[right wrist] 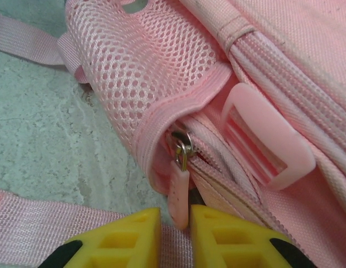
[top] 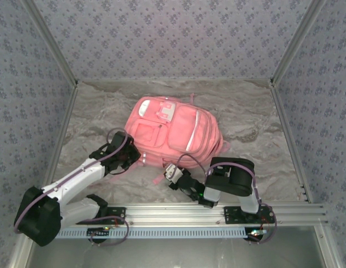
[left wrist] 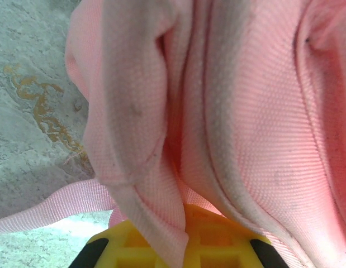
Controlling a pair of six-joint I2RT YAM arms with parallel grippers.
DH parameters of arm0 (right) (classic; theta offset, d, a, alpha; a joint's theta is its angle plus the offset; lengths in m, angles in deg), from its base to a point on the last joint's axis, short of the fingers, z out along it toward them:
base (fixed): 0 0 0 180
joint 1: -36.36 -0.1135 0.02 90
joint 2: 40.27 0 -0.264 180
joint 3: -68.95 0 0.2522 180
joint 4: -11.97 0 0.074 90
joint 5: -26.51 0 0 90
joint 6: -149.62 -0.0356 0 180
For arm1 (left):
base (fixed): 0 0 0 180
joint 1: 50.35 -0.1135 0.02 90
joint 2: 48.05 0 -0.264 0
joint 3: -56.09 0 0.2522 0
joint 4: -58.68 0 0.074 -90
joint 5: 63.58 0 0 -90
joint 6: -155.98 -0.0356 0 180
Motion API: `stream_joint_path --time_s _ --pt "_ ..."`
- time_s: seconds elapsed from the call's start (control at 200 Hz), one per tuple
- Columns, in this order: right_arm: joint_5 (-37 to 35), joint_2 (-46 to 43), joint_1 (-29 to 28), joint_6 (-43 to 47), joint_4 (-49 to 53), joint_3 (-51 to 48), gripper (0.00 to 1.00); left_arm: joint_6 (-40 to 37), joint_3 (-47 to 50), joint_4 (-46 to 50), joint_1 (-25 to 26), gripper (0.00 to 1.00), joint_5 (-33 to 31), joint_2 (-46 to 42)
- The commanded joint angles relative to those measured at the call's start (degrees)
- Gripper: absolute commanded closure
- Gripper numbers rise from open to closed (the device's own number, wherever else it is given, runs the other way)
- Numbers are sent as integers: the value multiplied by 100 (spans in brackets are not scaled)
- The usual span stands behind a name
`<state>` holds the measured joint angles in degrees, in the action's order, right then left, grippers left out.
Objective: Pack the student bag
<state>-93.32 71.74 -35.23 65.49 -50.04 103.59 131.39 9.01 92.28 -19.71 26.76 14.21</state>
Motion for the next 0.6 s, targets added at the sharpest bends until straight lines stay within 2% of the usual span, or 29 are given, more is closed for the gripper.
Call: stream_joint_path --time_s 0.0,0.445,0.595 --pt "-286 -60 40 24 145 -54 80 -147 -148 -1 -101 100 -458 -76" --pt "129 -47 205 2 367 460 82 -36 -50 -271 23 100 -219 160" --pt "205 -21 251 15 449 522 92 -34 -26 -298 40 100 -227 144"
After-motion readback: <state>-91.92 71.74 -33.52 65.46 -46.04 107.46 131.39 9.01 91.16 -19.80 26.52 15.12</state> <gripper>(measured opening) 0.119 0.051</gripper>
